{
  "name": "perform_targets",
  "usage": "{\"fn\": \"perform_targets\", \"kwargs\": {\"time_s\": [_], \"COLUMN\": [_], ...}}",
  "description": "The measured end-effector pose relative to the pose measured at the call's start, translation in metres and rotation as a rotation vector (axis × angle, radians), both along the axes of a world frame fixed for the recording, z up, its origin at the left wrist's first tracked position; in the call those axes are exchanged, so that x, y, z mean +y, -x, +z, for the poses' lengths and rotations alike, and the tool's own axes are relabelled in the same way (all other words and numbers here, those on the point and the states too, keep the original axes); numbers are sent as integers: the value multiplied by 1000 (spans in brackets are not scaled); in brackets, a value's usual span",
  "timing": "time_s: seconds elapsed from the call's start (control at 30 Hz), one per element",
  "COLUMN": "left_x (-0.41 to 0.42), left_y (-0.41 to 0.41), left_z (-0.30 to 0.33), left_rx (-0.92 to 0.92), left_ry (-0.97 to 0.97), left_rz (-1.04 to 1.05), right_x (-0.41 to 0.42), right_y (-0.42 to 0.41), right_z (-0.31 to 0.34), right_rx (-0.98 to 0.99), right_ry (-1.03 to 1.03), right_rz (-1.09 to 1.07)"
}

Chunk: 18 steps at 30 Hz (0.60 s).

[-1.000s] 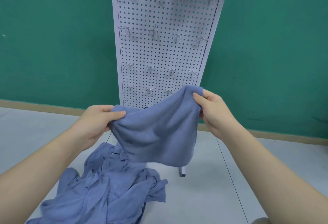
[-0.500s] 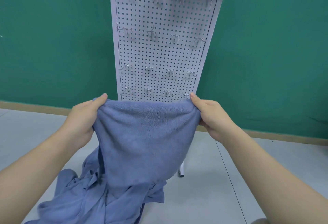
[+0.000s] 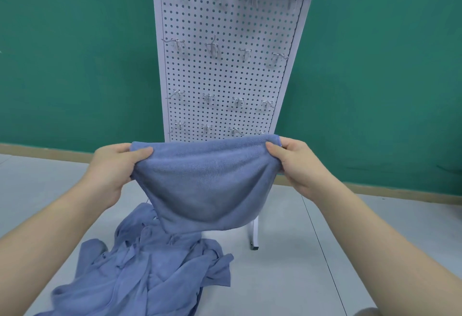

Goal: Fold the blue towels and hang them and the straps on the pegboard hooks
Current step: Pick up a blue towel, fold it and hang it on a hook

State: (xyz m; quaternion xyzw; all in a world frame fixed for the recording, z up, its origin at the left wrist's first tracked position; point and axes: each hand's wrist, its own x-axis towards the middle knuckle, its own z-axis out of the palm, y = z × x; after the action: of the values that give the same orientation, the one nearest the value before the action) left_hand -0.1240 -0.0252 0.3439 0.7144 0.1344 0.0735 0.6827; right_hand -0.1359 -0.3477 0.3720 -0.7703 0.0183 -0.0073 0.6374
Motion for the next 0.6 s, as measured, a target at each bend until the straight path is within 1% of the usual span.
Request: {"fn": "perform_targets", "kwargs": {"time_s": [0.13,0.23,0.3,0.47,0.6], "left_x": [2,6,8,8,8], "left_y": [-1,-3,-4,-6,-4], "left_z": [0,-1,-3,-9,-11], "left_rx": [-15,18,37,65,48], "left_ry": [-84,-100,-100,-119,-174], "left_rz": [79,106,109,45,-16], "right_x": [2,2,1,-4,-9], "right_y": [1,1,-1,-5,-5], "right_z": [-2,-3,-3,-5,-4], "right_rx": [-92,-120,-115,-70,-129], "right_ry": [244,312,288,98,110], "right_rz": [-21,-21,-27,-52,-90]}}
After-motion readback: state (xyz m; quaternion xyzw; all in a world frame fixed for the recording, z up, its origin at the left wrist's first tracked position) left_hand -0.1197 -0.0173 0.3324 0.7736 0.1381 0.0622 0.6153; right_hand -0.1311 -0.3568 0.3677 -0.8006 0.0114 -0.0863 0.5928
